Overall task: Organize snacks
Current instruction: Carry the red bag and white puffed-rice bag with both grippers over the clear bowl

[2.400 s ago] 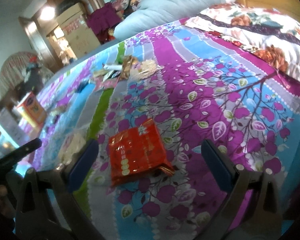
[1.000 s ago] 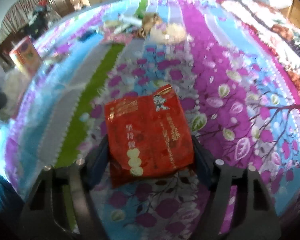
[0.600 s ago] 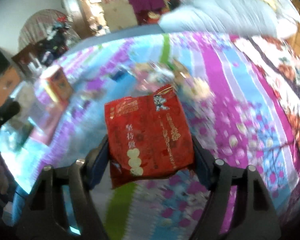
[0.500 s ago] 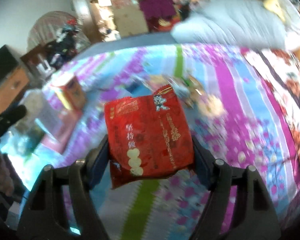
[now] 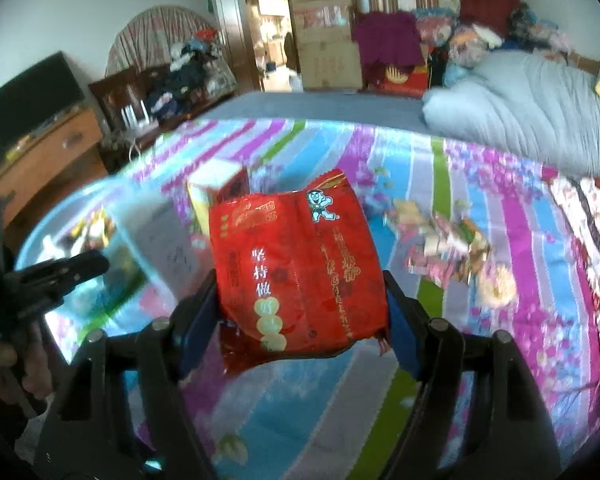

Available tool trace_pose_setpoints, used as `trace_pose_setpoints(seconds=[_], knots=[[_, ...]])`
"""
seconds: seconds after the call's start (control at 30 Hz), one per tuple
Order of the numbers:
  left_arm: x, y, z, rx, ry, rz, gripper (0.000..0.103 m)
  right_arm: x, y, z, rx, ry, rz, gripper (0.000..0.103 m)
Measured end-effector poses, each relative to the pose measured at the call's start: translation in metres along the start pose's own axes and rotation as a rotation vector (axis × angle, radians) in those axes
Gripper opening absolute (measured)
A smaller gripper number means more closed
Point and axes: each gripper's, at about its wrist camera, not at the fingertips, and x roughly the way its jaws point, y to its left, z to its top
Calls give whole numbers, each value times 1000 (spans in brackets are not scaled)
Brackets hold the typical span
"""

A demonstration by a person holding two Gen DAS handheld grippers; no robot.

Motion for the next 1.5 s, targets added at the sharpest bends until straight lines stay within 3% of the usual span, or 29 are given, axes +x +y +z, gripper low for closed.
trace_pose_setpoints(seconds=[0.07,0.13,0.2,0.37,0.57,0.6,0.67,0.73,0.83,1.07,1.3,1.5], knots=[[3,-1,-23,49,27,0,62,3,-10,-17,36,34,15,76],[10,-2,-49,111,55,-49,66,6,-17,-31,64,62,22,76],[21,-4,-68,191,102,-79,80,8,-20,-41,80,83,20,76],[70,-12,-87,385,203,-25,80,13,-22,-56,108,109,40,76],[100,-18,-91,457,260,-57,81,14,-18,-56,101,110,57,76],[102,-20,-92,467,264,-62,86,15,-19,-57,103,111,61,76],[111,-23,-99,496,286,-51,91,18,-19,-57,113,118,72,76],[118,-33,-102,529,332,-31,89,20,-18,-58,119,117,78,76],[114,-27,-103,509,320,-51,80,17,-15,-58,117,108,84,76],[70,-34,-101,510,179,22,80,10,-11,-53,107,75,86,76],[3,-46,-51,405,2,40,80,-2,3,-33,60,26,88,76],[-58,-13,6,253,-144,136,80,-13,28,0,1,-30,116,76]])
